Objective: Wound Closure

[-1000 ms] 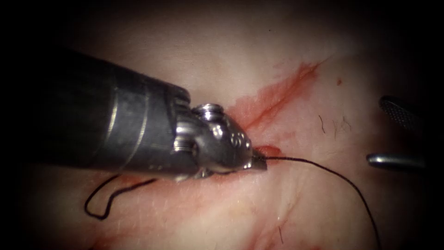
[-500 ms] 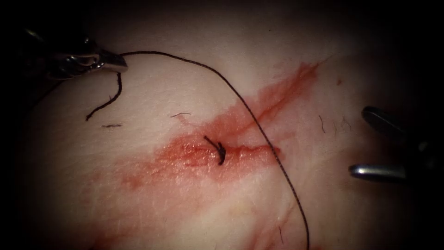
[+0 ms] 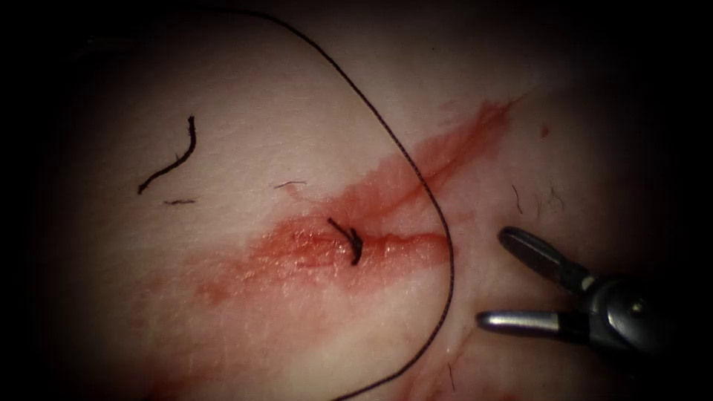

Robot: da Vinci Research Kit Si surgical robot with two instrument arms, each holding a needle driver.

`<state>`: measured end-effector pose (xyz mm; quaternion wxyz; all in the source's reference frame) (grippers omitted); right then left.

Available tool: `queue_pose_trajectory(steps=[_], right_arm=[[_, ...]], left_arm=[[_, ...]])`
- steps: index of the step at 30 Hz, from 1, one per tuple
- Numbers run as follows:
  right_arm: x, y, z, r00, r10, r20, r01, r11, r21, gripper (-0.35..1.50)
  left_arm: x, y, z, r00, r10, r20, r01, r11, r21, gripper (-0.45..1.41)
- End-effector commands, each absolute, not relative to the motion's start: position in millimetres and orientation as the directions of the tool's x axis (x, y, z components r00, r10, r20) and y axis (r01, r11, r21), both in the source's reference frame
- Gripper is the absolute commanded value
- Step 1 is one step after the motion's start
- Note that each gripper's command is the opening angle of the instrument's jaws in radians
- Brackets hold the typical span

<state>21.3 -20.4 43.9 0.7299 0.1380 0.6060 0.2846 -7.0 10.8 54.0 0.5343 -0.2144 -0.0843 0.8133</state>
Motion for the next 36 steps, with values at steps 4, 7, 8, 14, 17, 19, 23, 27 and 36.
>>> queue_pose_trajectory(steps=[4,7,8,14,17,19,23,27,36], right_arm=[[22.8,-20.9,45,0.101,0.594,-0.798,-0.243,0.793,0.559,1.11],[23.2,-20.8,45,0.099,0.599,-0.795,-0.248,0.788,0.563,1.13],[23.3,-20.8,45,0.099,0.599,-0.795,-0.249,0.788,0.563,1.15],[24.3,-21.5,45,0.093,0.617,-0.781,-0.251,0.774,0.581,1.06],[25.0,-22.5,45,0.094,0.616,-0.782,-0.246,0.776,0.581,1.13],[25.4,-22.9,45,0.093,0.621,-0.778,-0.245,0.772,0.587,1.13],[26.3,-23.3,45,0.094,0.62,-0.779,-0.245,0.773,0.585,1.15],[27.9,-23.6,45,0.089,0.633,-0.769,-0.25,0.761,0.598,1.1],[31.0,-25.1,43,0.109,0.558,-0.823,-0.105,0.83,0.548,1.11]], left_arm=[[-11.3,12.7,55,-0.37,0.89,-0.267,-0.825,-0.447,-0.347,-0.45],[-13.6,13.7,55,-0.382,0.877,-0.292,-0.809,-0.47,-0.352,-0.45],[-14.2,14.3,56,-0.382,0.874,-0.299,-0.808,-0.473,-0.352,-0.45],[-18.0,18.0,56,-0.384,0.848,-0.365,-0.778,-0.51,-0.368,-0.45],[-19.2,19.1,56,-0.369,0.838,-0.401,-0.77,-0.517,-0.373,-0.45],[-19.3,19.8,56,-0.35,0.831,-0.433,-0.767,-0.52,-0.376,-0.43],[-19.0,21.4,55,-0.314,0.82,-0.479,-0.761,-0.518,-0.389,-0.28],[-18.6,22.0,55,-0.281,0.813,-0.51,-0.757,-0.515,-0.402,-0.42],[-18.0,22.1,54,-0.277,0.811,-0.515,-0.761,-0.512,-0.398,-0.45]])
